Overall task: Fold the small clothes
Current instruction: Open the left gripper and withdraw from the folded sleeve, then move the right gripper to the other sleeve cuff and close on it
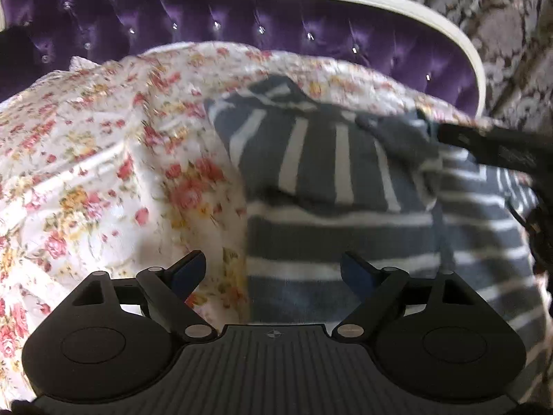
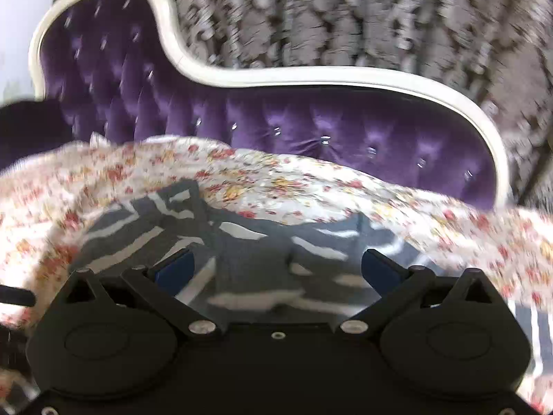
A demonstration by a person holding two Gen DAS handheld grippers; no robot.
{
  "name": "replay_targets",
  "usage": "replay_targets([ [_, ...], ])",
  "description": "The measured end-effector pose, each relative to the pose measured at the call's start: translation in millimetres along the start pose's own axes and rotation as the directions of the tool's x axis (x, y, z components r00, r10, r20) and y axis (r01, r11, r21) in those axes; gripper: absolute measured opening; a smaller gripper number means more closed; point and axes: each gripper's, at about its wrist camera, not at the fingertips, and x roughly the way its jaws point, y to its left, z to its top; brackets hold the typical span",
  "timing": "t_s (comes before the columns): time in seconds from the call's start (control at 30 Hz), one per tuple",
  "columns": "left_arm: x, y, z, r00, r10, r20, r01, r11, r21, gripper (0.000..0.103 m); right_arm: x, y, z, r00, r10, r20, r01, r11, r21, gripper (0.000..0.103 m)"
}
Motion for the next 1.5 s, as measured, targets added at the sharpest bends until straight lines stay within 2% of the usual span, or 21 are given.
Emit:
replay_targets([
  [0.13, 1, 3, -2, 1.000, -0.014, -0.015, 0.014, 1.000, -0.011, 0.092, 35, 25, 1, 0.996, -0.021, -0.082, 0.015, 0.997, -0.076, 0.102],
  [0.27, 2, 6, 2, 0.999, -0.019, -0.034, 0.018, 0.999, -0.029, 0.092, 55, 30, -4, 0.987, -0.065, -0.144, 0.048, 0.992, -0.115, 0.102],
  [0.4, 5, 7, 2, 0.999, -0.020, -0.034, 0.019, 0.999, -0.048, 0.094, 45, 1, -7, 0.976, -0.171, -0.132, 0.165, 0.985, -0.057, 0.102],
  [0.53, 6, 4, 3, 0.999, -0.008, -0.040, 0.006, 0.999, -0.047, 0.095, 24, -42, -23, 0.957, -0.229, -0.176, 0.245, 0.967, 0.070, 0.102],
  [0.6, 7, 2, 4, 0.999, 0.003, -0.043, -0.004, 0.999, -0.041, 0.095, 13, -56, -31, 0.947, -0.261, -0.186, 0.282, 0.955, 0.096, 0.102],
  [0.77, 8, -5, -2, 0.999, 0.032, -0.043, -0.031, 0.999, 0.014, 0.097, -9, -70, -38, 0.971, -0.191, -0.144, 0.215, 0.960, 0.177, 0.102],
  [0.83, 10, -8, -3, 0.998, 0.043, -0.051, -0.040, 0.998, 0.050, 0.103, -9, -73, -37, 0.975, -0.180, -0.131, 0.203, 0.959, 0.195, 0.102],
  [0.9, 12, -9, -3, 0.997, 0.042, -0.060, -0.039, 0.998, 0.054, 0.102, -6, -75, -35, 0.978, -0.168, -0.125, 0.192, 0.958, 0.212, 0.102],
  [1.2, 12, -11, -5, 0.997, 0.059, -0.041, -0.058, 0.998, 0.036, 0.102, 0, -97, -50, 0.973, -0.104, -0.206, 0.157, 0.953, 0.259, 0.102],
  [1.27, 11, -11, -7, 0.998, 0.059, -0.032, -0.057, 0.998, 0.036, 0.102, -10, -113, -51, 0.977, -0.090, -0.191, 0.147, 0.940, 0.307, 0.102],
  [1.37, 10, -10, -4, 0.998, 0.056, -0.034, -0.055, 0.998, 0.025, 0.102, -28, -148, -54, 0.983, -0.073, -0.170, 0.139, 0.897, 0.420, 0.102],
  [1.5, 0, -2, 2, 1.000, 0.016, 0.008, -0.015, 0.998, -0.069, 0.100, -51, -203, -64, 0.978, -0.113, -0.174, 0.190, 0.824, 0.533, 0.102],
])
